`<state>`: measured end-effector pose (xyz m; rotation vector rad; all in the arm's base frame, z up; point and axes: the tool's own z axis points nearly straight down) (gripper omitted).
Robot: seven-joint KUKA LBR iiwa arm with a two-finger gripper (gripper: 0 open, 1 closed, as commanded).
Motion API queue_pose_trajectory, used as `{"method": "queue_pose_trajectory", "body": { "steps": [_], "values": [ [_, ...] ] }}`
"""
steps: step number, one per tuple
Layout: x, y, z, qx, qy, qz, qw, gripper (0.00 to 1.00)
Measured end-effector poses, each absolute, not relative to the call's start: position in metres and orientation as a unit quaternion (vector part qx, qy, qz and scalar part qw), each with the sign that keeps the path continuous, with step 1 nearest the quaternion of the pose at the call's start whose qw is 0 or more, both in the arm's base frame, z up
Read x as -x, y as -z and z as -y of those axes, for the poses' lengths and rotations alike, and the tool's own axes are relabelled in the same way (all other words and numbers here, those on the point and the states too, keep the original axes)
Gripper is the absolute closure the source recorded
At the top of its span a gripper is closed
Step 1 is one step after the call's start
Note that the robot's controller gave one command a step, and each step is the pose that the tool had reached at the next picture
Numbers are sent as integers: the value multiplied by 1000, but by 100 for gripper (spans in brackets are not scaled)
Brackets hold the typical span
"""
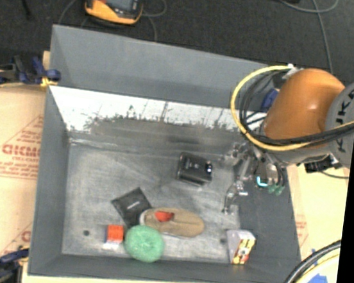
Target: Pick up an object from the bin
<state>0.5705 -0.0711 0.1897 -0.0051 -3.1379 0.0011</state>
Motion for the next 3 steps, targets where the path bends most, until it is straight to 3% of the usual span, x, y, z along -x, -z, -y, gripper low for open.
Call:
{"method": "queue_pose_trajectory", "body": {
  "steps": [1,2,3],
  "values": [
    [-572,-194,71,1,-1,1000,-2,0],
    [-569,-151,65,10,-1,1000,-6,0],
    [-567,-136,62,11,0,1000,-3,0]
  ]
}}
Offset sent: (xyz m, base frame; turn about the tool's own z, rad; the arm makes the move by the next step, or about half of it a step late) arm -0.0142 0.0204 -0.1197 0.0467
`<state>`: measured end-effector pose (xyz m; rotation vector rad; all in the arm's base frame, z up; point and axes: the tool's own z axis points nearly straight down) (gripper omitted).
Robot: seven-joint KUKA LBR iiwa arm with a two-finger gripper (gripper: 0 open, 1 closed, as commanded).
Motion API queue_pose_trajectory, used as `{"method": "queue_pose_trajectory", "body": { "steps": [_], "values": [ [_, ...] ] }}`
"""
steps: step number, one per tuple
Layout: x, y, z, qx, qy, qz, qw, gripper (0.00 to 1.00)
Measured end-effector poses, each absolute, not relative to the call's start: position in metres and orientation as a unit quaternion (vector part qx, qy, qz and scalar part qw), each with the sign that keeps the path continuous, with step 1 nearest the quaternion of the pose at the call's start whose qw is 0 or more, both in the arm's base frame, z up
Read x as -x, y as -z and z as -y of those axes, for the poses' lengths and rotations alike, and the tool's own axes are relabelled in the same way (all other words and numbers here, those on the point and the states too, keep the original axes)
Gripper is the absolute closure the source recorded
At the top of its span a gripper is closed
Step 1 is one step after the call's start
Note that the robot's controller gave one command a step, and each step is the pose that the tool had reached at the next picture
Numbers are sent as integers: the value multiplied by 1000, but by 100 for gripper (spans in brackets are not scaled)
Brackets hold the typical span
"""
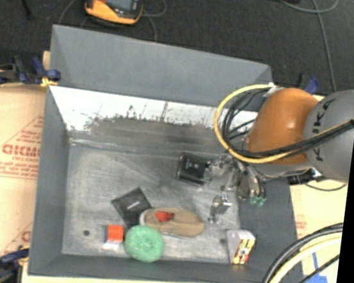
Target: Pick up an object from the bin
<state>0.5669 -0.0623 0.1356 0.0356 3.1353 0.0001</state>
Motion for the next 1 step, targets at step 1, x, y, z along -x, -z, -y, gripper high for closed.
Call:
{"method": "queue_pose_trajectory", "body": {
  "steps": [1],
  "values": [
    [-573,-123,42,83,0,-997,0,0]
  ]
}}
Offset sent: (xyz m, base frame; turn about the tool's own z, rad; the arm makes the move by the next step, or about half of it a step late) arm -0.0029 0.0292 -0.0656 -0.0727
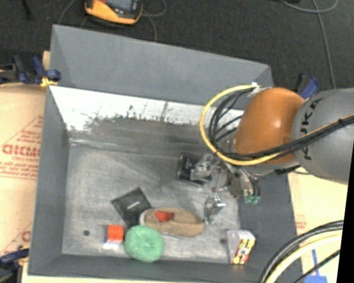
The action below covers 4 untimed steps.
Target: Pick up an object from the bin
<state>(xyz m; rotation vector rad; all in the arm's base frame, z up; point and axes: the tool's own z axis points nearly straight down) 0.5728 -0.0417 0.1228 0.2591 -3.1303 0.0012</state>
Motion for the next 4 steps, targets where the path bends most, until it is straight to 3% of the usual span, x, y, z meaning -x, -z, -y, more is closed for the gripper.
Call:
{"method": "queue_pose_trajectory", "body": {
  "steps": [1,2,3,4],
  "values": [
    [-572,-110,36,-161,0,987,-3,0],
    [-558,-89,33,-24,0,1000,-2,0],
    [-563,-83,28,-384,0,923,-5,100],
    [-564,-81,25,-519,2,855,-5,100]
  ]
}}
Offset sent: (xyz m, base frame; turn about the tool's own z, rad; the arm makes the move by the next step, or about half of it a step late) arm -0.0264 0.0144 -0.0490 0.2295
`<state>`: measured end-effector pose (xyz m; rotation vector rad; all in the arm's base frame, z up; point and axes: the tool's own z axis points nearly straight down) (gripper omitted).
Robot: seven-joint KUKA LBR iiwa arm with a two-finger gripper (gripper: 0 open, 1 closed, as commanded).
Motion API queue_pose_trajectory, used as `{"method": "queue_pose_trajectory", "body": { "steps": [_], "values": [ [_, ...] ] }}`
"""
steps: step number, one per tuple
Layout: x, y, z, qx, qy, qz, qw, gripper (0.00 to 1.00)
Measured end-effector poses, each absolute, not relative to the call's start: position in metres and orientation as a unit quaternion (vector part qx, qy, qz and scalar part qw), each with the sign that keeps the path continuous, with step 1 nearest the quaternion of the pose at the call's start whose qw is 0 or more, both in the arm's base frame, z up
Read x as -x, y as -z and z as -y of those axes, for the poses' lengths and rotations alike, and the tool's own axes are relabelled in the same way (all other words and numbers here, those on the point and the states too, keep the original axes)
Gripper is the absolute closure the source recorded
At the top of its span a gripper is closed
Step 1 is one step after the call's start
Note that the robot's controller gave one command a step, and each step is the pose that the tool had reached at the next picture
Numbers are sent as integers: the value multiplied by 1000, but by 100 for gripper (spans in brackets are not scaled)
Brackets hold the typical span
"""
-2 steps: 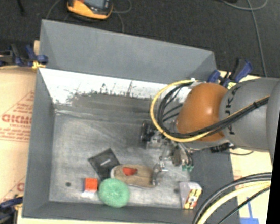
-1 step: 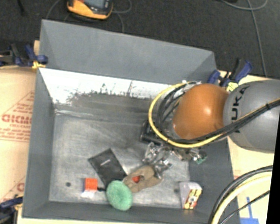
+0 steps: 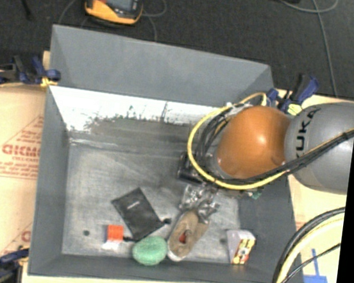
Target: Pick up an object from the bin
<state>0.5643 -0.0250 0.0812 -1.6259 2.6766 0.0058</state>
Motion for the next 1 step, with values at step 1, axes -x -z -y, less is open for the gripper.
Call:
{"method": "queue_pose_trajectory", "body": {
  "steps": [1],
  "values": [
    [-569,-131,26,471,-2,-882,0,100]
  ]
}}
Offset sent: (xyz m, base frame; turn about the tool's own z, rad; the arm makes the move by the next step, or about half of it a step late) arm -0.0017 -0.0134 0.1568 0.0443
